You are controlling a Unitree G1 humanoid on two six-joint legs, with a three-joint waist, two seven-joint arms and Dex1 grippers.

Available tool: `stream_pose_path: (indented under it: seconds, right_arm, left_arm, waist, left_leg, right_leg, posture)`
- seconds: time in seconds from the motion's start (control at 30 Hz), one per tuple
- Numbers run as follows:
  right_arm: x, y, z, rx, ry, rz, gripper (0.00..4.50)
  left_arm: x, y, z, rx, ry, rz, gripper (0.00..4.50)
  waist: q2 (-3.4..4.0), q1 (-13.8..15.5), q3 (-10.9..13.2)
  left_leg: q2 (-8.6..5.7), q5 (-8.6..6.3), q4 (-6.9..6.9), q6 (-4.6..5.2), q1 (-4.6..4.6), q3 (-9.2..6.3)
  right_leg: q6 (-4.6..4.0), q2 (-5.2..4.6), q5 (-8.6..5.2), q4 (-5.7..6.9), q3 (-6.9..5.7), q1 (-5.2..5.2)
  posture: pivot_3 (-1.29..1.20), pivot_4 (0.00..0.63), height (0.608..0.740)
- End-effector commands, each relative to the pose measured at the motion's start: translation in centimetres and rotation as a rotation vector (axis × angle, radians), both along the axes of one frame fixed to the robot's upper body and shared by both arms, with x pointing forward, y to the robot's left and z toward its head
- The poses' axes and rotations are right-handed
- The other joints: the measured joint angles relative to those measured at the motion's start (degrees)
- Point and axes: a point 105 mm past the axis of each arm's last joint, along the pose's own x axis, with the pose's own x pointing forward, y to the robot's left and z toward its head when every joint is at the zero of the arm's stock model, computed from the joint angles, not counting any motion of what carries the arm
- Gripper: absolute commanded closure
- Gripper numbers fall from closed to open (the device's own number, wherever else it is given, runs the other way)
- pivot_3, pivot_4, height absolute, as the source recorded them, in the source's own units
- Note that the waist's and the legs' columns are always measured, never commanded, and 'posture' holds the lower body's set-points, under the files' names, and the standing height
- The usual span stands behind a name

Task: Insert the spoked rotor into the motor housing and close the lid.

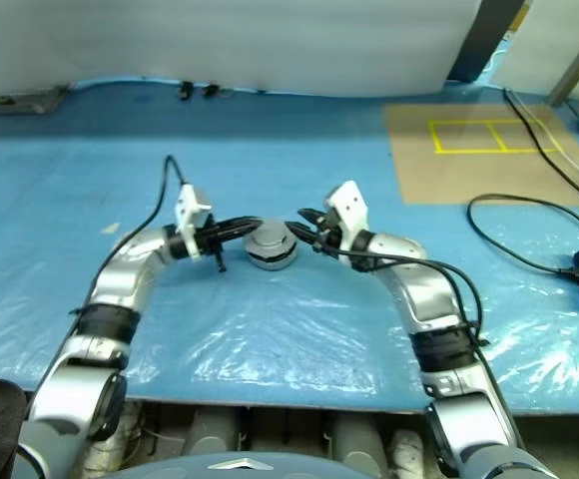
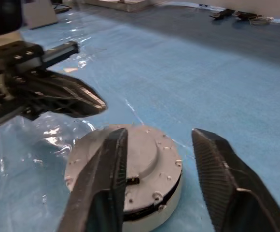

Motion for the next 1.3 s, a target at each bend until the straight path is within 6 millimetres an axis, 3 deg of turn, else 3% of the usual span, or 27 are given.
stream_pose_path:
  seconds: [0.03,0.13,0.3,0.53,0.63,0.7,1.03,1.3]
  right_arm:
    - [0.6,1.5,0.5,-0.025,-0.026,0.033,1.22]
    - [0.9,3.0,-0.1,-0.042,-0.004,0.068,0.21]
    - [0.8,4.4,-0.3,-0.055,-0.007,0.122,0.21]
    - [0.4,4.9,-2.6,-0.186,-0.044,0.160,0.21]
    - [0.5,4.9,-3.3,-0.219,-0.045,0.156,0.83]
    - [0.6,4.9,-3.7,-0.218,-0.032,0.151,1.49]
    - [1.2,4.2,-2.3,-0.173,-0.039,0.133,1.53]
    - [1.9,3.2,-3.4,-0.277,-0.043,0.137,1.53]
  left_arm:
    - [-1.4,0.3,1.1,-0.037,-0.046,0.048,4.50]
    - [-2.8,0.5,0.2,-0.054,-0.021,0.100,4.50]
    - [-3.5,1.7,-0.6,-0.071,0.001,0.199,4.50]
    - [-3.8,3.5,-1.7,-0.050,0.012,0.290,4.50]
    - [-3.6,3.6,-1.5,-0.059,0.007,0.297,4.50]
    - [-3.3,3.4,-1.2,-0.064,0.001,0.297,4.50]
    - [-2.4,2.9,-1.0,-0.066,-0.009,0.283,4.50]
    - [-1.9,2.7,-1.0,-0.063,-0.009,0.266,4.50]
  waist:
    - [0.00,-0.02,0.00]
    - [0.00,-0.09,0.00]
    - [0.01,-0.05,0.00]
    - [0.01,-0.65,0.00]
    - [0.00,-1.13,0.00]
    - [0.00,-1.33,0.00]
    - [0.00,-1.50,0.00]
    - [0.00,-1.41,0.00]
  left_leg:
    - [0.00,-0.01,0.00,-0.02,0.00,0.01]
    - [0.03,-0.08,0.00,-0.13,0.07,0.02]
    - [0.06,-0.08,0.01,-0.12,0.12,0.04]
    - [0.11,-0.08,0.03,-0.13,0.16,0.05]
    - [0.09,-0.08,0.04,-0.13,0.16,0.05]
    - [0.09,-0.08,0.05,-0.13,0.17,0.05]
    - [0.09,-0.06,0.06,-0.10,0.20,0.08]
    - [0.07,0.04,0.12,0.08,0.20,0.07]
  right_leg:
    - [0.00,0.00,0.00,0.01,0.00,-0.01]
    - [-0.01,0.00,0.00,0.00,0.00,-0.02]
    - [-0.02,0.01,-0.01,0.00,0.00,-0.04]
    - [-0.02,0.06,-0.01,0.02,0.01,-0.04]
    - [-0.02,0.04,0.00,0.02,0.01,-0.04]
    - [-0.02,0.04,0.00,0.04,0.02,-0.03]
    - [-0.04,0.05,0.01,0.09,0.06,-0.01]
    - [-0.05,0.03,0.02,0.13,0.06,-0.01]
  posture:
    - [0.00,0.150,0.740]
    - [0.00,0.150,0.740]
    - [0.00,0.150,0.740]
    - [0.00,0.150,0.740]
    - [0.00,0.150,0.740]
    - [0.00,0.150,0.740]
    - [0.00,0.150,0.740]
    - [0.00,0.150,0.740]
